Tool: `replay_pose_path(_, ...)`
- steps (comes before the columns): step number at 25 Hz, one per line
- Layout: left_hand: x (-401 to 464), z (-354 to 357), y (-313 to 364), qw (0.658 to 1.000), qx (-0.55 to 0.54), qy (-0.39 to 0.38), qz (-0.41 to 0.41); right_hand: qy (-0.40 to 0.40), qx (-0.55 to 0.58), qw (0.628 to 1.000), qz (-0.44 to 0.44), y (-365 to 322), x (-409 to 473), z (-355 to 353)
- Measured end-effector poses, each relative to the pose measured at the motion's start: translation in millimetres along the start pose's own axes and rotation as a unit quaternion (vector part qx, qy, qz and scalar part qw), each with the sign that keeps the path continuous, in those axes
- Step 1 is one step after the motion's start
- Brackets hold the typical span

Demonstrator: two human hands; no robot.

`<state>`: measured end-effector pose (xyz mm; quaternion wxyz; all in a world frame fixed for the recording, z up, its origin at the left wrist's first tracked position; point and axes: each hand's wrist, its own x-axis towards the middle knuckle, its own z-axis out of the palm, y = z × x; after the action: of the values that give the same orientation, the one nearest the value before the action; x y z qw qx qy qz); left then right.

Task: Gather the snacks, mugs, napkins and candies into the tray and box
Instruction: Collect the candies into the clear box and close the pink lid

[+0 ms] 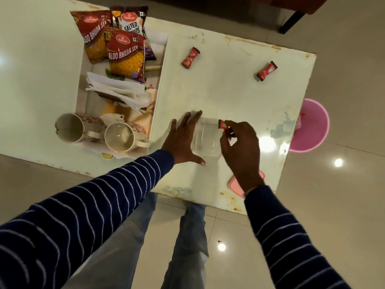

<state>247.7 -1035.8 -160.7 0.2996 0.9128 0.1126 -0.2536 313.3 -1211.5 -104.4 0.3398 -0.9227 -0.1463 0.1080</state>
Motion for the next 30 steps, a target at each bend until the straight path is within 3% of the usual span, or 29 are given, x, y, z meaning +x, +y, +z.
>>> replay_pose_path(11,2.7,-1.0,-10.4,0.999,-0.016,0.027,0.039,-0.104,-0.148,0.983,0.020,-2.2,-22.3,43.8)
replay_pose_path(19,23.7,-45.4,-18.4,0.996,0.003,0.013,0.090,-0.002,-0.039,0.999,0.025,21.2,40.6,-5.4)
replay_pose_path(23,80.8,-94.9,-13.3,0.993,0.023,0.111,0.037,-0.081,-0.122,0.989,0.019,52.3,113.7,-38.1)
replay_pose_path(27,136.2,-107.7,-0.5,0.994,0.054,0.097,0.000,-0.186,-0.181,0.964,0.057,71.4,158.9,-40.7)
replay_pose_path(30,146.3,-98.7,-5.0,0.993,0.051,0.103,0.012,-0.182,-0.223,0.957,0.040,83.5,159.2,-27.9)
